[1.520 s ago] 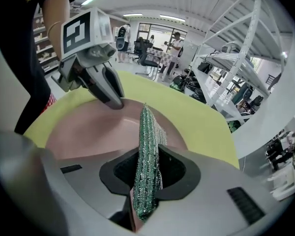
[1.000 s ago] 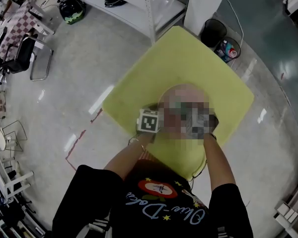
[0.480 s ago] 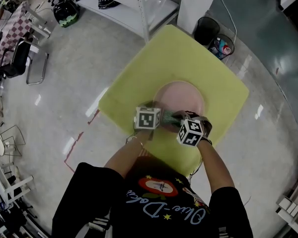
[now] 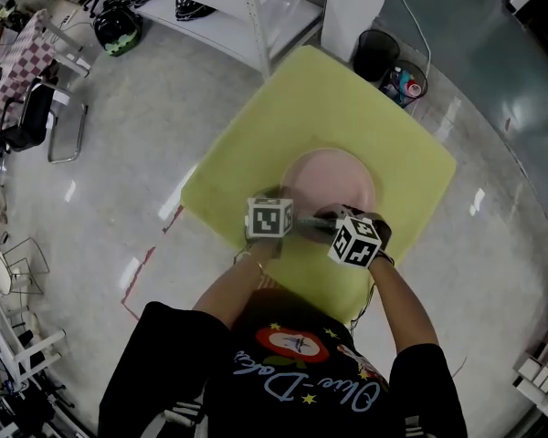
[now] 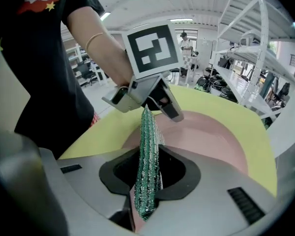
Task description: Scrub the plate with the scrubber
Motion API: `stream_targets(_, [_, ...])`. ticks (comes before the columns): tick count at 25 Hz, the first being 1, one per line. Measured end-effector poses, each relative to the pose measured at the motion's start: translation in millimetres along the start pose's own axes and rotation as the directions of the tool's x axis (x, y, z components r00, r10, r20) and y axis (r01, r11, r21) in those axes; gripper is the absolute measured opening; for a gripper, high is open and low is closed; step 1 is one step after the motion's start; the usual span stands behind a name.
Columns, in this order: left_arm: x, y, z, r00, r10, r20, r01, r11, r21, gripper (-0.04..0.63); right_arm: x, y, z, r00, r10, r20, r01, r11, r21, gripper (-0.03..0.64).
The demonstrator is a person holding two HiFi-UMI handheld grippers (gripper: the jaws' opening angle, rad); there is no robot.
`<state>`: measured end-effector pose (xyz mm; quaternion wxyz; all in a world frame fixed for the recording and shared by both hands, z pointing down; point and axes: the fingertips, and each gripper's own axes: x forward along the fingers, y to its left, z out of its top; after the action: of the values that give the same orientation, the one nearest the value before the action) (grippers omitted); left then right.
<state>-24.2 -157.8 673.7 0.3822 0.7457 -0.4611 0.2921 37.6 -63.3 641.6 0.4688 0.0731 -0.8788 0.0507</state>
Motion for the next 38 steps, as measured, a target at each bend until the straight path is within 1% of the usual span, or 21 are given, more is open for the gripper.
stream_targets(2, [1.7, -0.7, -1.4, 1.0, 0.0, -0.001, 0.0, 1.0, 0.019, 0.032, -7.6, -20.0, -2.4, 0.998, -0.061, 0.006, 0.061, 0.998, 0.0, 0.067])
stream_targets(5, [1.1, -1.9, 0.4, 1.0, 0.001, 0.004, -0.001, 0.999, 0.04, 0.035, -20.6, -54.5, -3.2, 0.987, -0.16, 0.023, 0.159, 0.987, 0.039, 0.066])
stream_targets(9, [0.4, -2.9, 1.3, 1.0, 0.004, -0.007, -0.004, 0.999, 0.045, 0.035, -28.0, -93.6, -15.9, 0.967, -0.254, -0.033, 0.255, 0.967, 0.006, 0.066])
stream_targets(14, [2.8, -3.3, 1.1, 1.0, -0.003, -0.007, 0.004, 0.999, 0.04, 0.035, -32.3, -128.5, -32.8, 0.935, -0.345, -0.085, 0.348, 0.937, 0.024, 0.066])
stream_targets(16, [0.6, -3.2, 0.3, 1.0, -0.004, -0.007, 0.004, 0.999, 0.037, 0.035, -29.3, -130.3, -36.2, 0.933, -0.347, -0.099, 0.35, 0.936, 0.015, 0.064])
stream_targets(21, [-1.7, -1.9, 1.6, 1.0, -0.003, -0.004, 0.003, 0.999, 0.051, 0.035, -16.2, -119.5, -38.2, 0.948, -0.293, -0.124, 0.296, 0.955, 0.004, 0.066])
stream_targets(25, [-0.4, -1.9, 1.1, 1.0, 0.004, -0.004, -0.004, 0.999, 0.047, 0.035, -11.7, -108.1, -44.8, 0.953, -0.261, -0.155, 0.263, 0.965, -0.003, 0.066])
stream_targets(30, [2.0, 0.5, -0.2, 1.0, 0.01, 0.008, -0.011, 0.999, 0.044, 0.037, -9.5, -87.0, -48.7, 0.952, -0.267, -0.15, 0.276, 0.96, 0.048, 0.067])
stream_targets(34, [-0.3, -1.1, -0.8, 1.0, 0.018, 0.004, -0.018, 0.999, 0.043, 0.037, -8.2, -64.3, -51.8, 0.952, -0.261, -0.162, 0.27, 0.962, 0.036, 0.067])
stream_targets(38, [-0.9, 0.0, -1.0, 1.0, 0.023, 0.009, -0.023, 0.999, 0.047, 0.038, -6.4, -44.3, -50.0, 0.959, -0.232, -0.164, 0.243, 0.969, 0.052, 0.067])
